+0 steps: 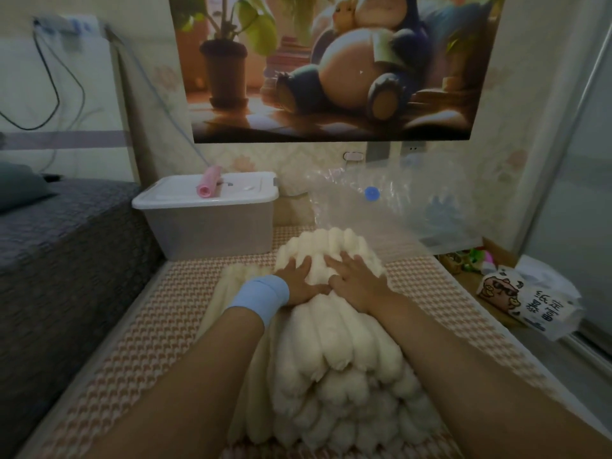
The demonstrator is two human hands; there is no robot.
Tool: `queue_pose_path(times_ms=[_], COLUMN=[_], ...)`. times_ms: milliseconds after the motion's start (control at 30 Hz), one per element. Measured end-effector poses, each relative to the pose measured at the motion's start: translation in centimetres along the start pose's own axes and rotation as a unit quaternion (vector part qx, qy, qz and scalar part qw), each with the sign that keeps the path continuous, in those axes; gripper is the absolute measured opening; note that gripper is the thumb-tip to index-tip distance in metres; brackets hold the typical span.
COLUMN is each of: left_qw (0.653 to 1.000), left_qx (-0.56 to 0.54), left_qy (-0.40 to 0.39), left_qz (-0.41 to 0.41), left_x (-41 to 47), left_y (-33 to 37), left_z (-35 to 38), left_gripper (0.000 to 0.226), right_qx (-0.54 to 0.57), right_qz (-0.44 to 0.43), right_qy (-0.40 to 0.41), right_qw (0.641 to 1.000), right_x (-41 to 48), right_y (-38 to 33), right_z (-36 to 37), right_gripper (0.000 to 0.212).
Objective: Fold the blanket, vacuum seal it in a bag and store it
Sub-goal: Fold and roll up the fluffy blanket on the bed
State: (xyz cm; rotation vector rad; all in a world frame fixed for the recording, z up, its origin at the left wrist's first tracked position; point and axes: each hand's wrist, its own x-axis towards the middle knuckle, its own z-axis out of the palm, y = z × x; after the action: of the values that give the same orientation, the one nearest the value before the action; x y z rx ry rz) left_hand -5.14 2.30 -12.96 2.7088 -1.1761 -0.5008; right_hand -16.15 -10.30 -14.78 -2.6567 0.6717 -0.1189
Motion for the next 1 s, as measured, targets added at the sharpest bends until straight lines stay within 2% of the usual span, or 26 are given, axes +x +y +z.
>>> queue_pose_path(times_ms=[67,133,167,233,300,367,433,467,533,600,633,700,733,867,933,1000], left_qw=[0.995,0.987,0.989,0.996,0.996,0.994,0.993,0.995,0.998,0.994,0.991,0.984,0.976,0.921,0.896,0.862], left_qx=[0.082,0.099,0.082,0.012,-0.045,-0.085,-0.110,-0.100,-0.051,-0.060,-0.091,-0.171,-0.217,-0.377,-0.432,-0.497], left_qy=[0.062,0.119,0.118,0.063,0.010,-0.002,-0.006,-0.009,0.029,0.094,0.093,0.036,0.019,0.084,0.067,0.033], left_qz=[0.014,0.036,0.046,0.063,0.077,0.071,0.040,0.018,-0.014,-0.001,0.019,0.032,0.027,0.051,0.078,0.093], left_x=[-1.6,-4.0,-5.2,-7.2,-9.0,-10.1,-10.6,-10.9,-11.8,-12.9,-13.4,-14.4,-14.7,-14.6,-14.9,-15.2], left_y=[1.5,3.5,4.5,5.6,4.8,2.5,0.3,-0.2,0.1,1.4,2.1,3.3,3.4,2.7,2.4,1.9], left_z=[-1.2,-2.2,-2.4,-1.7,0.5,2.6,3.5,3.3,2.1,0.8,0.7,1.2,1.8,1.8,1.7,2.3], left_gripper=[0.090,0.077,0.073,0.080,0.090,0.094,0.095,0.096,0.099,0.099,0.093,0.081,0.084,0.096,0.096,0.097], right_qx=[0.023,0.047,0.052,0.073,0.144,0.255,0.398,0.450,0.510,0.534,0.549,0.581,0.590,0.576,0.531,0.494], right_qz=[-0.015,-0.032,-0.040,-0.017,0.066,0.147,0.182,0.197,0.195,0.198,0.195,0.169,0.157,0.116,0.133,0.136], right_qy=[0.042,0.082,0.098,0.112,0.135,0.098,0.033,0.010,0.004,0.000,-0.004,-0.012,-0.011,0.059,0.093,0.116], right_qw=[0.999,0.995,0.993,0.991,0.978,0.951,0.899,0.871,0.838,0.822,0.813,0.796,0.792,0.807,0.831,0.851], right_x=[-0.9,-2.3,-2.8,-4.2,-5.7,-7.4,-8.3,-8.3,-8.8,-10.9,-12.0,-13.0,-13.4,-14.0,-14.0,-14.3], right_y=[0.3,0.7,1.1,1.5,1.8,1.8,2.4,3.0,3.4,2.0,1.0,-0.3,-1.1,-4.1,-4.5,-4.8], right_z=[-0.1,-0.3,-0.5,-1.2,-1.5,-1.2,-0.1,0.6,1.2,0.1,-0.6,-1.9,-2.6,-5.4,-6.1,-6.6], right_gripper=[0.057,0.057,0.057,0.060,0.075,0.101,0.124,0.127,0.115,0.095,0.079,0.051,0.044,0.030,0.043,0.048])
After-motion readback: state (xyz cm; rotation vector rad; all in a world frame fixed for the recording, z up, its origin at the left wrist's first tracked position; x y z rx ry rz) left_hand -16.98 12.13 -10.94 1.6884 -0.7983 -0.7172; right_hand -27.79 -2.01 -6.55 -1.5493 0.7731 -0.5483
